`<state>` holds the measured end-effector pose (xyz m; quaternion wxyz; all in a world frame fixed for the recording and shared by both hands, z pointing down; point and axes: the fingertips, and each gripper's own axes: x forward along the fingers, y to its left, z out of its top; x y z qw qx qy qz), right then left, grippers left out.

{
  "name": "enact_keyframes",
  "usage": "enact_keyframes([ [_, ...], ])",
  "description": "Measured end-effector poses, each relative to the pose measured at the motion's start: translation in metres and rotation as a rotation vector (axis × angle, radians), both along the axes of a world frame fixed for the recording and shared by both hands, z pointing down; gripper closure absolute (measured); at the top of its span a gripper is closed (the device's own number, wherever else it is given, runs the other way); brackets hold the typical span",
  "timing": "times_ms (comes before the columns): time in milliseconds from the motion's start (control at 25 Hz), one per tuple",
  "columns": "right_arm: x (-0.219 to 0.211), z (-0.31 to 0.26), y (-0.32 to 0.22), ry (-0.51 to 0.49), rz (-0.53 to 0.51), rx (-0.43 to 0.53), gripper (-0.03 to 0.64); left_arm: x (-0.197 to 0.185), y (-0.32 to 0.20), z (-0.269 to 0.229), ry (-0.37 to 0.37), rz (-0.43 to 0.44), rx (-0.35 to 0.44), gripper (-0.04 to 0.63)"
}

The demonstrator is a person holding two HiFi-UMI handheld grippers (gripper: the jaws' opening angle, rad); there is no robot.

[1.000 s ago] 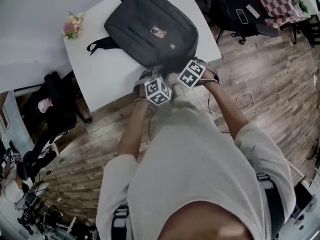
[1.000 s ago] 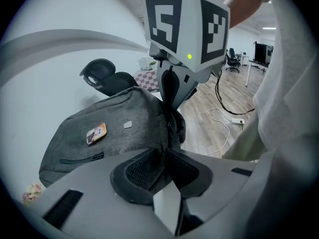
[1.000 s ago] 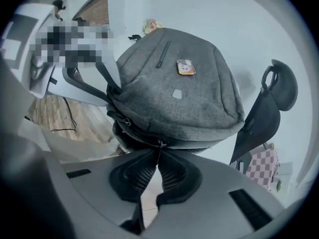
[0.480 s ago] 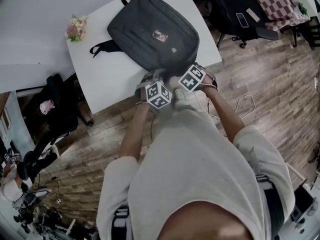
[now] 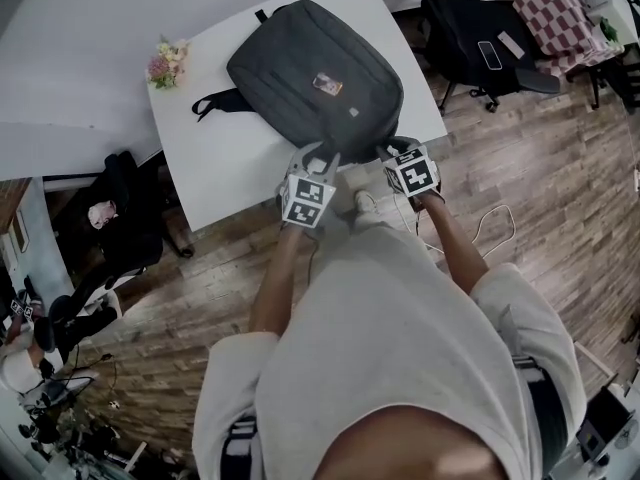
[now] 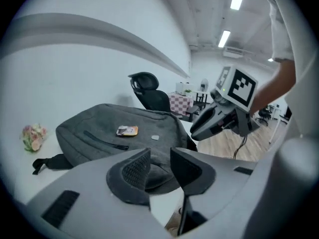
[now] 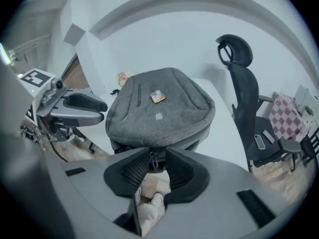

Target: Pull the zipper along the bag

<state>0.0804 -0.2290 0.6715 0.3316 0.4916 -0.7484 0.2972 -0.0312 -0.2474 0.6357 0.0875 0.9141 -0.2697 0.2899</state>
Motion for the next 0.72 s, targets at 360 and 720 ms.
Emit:
enact_keyframes([
  [360, -0.006, -0.102, -0.042, -0.122, 0.073, 0.349, 0.563, -0.062, -0.041, -0.082, 0.180, -0.301, 0.111, 0.498],
  [720, -0.028, -0.190, -0.071, -0.124, -0.004, 0.586, 0.603, -0.121, -0.055, -0.149, 0.247, -0.463, 0.255, 0.559],
])
